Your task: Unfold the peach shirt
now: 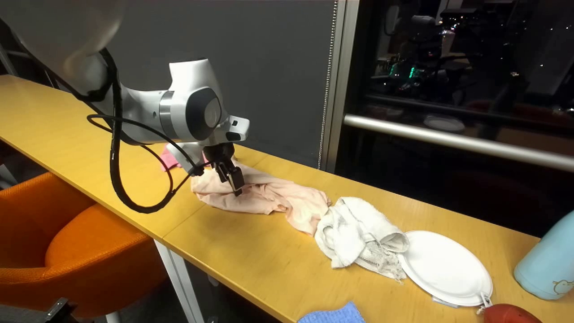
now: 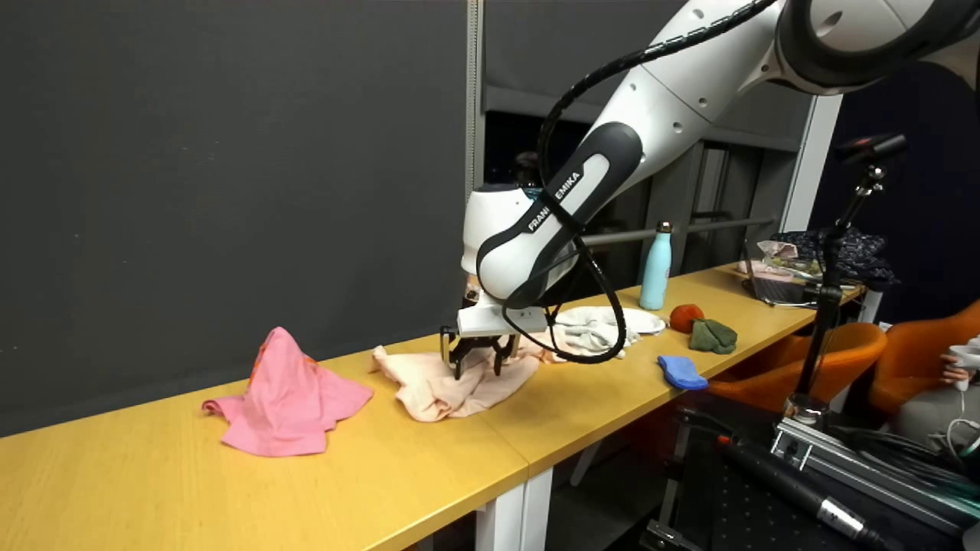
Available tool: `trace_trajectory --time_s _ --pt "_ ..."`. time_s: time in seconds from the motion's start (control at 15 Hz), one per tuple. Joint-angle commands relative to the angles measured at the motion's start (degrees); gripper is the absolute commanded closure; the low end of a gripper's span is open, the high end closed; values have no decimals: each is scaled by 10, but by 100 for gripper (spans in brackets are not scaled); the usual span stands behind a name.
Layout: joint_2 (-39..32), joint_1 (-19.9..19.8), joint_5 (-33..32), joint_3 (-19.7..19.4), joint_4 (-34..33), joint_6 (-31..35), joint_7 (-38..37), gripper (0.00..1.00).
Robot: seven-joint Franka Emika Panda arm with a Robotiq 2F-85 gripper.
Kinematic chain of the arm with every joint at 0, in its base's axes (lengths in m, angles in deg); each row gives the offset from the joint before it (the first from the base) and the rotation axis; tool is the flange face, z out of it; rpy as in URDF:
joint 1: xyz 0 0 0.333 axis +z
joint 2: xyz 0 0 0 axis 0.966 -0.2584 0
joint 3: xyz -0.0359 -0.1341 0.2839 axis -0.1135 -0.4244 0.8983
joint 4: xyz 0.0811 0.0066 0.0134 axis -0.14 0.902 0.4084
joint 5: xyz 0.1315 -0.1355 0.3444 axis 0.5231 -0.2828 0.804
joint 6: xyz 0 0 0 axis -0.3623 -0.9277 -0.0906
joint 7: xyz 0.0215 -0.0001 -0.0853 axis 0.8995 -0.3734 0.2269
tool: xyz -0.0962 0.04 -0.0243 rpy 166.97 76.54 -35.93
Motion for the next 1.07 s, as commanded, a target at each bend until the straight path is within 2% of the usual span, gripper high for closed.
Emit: trace_trajectory --time_s 0.0,0.33,0.47,1.0 --pt "-11 9 24 -11 -12 14 21 51" --pt "-11 8 27 -9 -11 15 26 88" --pt "-7 8 30 -10 -7 17 30 100" --pt "58 15 29 -17 45 29 28 100"
